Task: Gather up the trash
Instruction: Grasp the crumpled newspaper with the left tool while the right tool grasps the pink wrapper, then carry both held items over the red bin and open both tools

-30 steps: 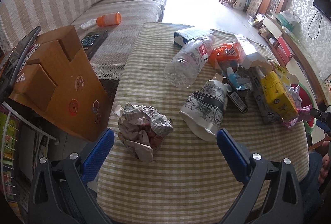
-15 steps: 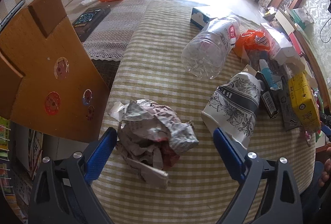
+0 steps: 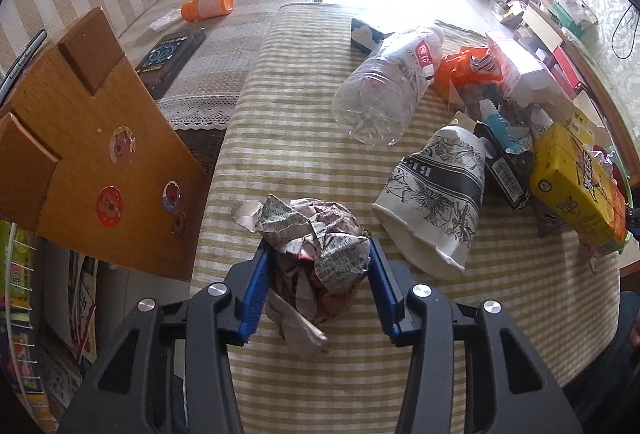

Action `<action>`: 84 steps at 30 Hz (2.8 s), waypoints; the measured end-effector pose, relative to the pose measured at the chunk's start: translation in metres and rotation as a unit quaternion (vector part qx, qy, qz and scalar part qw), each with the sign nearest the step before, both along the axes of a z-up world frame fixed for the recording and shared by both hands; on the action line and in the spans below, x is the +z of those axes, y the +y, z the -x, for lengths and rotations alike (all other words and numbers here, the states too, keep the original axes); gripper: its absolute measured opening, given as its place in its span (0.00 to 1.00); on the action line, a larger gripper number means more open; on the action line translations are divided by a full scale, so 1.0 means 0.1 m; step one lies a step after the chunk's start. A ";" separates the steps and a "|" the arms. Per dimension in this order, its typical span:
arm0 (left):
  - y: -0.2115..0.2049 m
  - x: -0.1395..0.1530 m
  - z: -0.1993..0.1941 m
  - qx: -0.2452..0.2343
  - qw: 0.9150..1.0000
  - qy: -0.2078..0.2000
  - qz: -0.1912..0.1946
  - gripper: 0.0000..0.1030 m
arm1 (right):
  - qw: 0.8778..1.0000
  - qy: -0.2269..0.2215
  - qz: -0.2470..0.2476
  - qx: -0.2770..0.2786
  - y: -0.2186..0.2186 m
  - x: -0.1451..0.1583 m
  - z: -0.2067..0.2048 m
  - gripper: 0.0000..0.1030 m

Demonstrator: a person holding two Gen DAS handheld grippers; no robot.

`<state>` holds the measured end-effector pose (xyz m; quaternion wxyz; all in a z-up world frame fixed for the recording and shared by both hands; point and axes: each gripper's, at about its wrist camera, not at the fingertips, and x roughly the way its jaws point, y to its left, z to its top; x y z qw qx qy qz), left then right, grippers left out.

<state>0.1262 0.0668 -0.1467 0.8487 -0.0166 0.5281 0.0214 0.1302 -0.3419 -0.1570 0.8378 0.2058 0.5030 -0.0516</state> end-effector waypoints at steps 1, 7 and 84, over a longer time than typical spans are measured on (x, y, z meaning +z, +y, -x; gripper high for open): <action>0.00 0.02 0.01 -0.002 1.000 -0.004 0.001 0.40 | 1.000 -0.003 0.000 0.002 0.00 0.02 0.01 0.26; -0.07 0.22 0.15 -0.006 0.999 -0.034 0.010 0.39 | 0.999 -0.031 0.015 0.017 0.04 0.27 0.12 0.24; -4.27 1.19 -0.69 -0.350 0.923 -0.123 0.100 0.41 | 0.980 -0.132 0.130 -0.076 -2.30 0.92 0.23 0.24</action>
